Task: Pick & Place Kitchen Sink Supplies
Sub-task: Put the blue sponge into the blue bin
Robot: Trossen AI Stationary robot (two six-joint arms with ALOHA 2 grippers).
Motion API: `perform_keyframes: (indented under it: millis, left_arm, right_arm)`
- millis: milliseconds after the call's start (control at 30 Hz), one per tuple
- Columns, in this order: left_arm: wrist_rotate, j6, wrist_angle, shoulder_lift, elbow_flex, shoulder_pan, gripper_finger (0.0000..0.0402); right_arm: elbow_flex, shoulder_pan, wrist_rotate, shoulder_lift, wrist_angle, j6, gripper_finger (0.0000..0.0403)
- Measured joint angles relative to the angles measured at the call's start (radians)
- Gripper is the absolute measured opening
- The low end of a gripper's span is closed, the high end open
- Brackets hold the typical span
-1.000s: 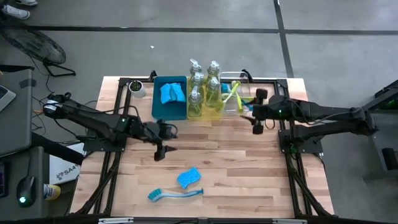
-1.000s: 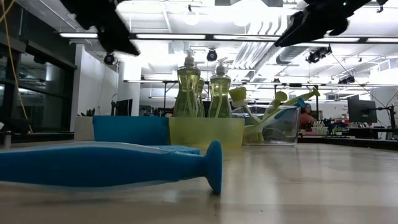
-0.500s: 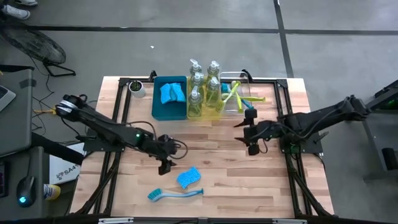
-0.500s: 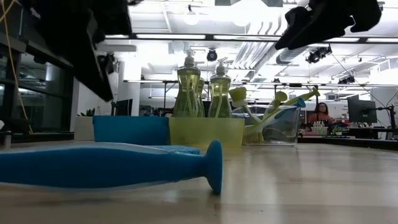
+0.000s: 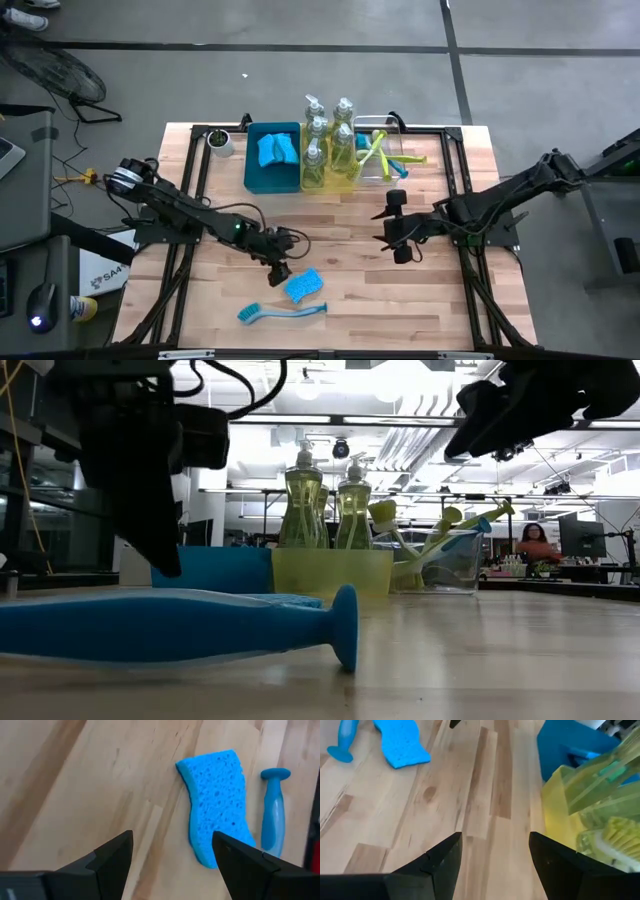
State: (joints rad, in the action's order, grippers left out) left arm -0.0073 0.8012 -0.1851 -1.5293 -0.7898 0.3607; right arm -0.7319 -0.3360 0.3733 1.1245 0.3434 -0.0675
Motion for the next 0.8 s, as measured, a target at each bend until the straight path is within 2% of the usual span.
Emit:
perform_keyframes:
  millis: [333,467,800]
  left_arm:
    - [0.117,0.286,0.051,-0.066,0.001,0.0,0.0268]
    - [0.176,0.323,0.098,-0.09,-0.001,0.0,0.0268]
    - [0.21,0.355,0.142,-0.133,-0.005,0.0,0.0268]
  right_arm:
    - [0.0,-0.026,-0.004,0.022,0.002,0.046,0.0224]
    - [0.0,-0.025,-0.006,0.023,-0.004,0.046,0.0224]
    - [0.0,-0.025,-0.007,0.023,-0.004,0.053,0.0224]
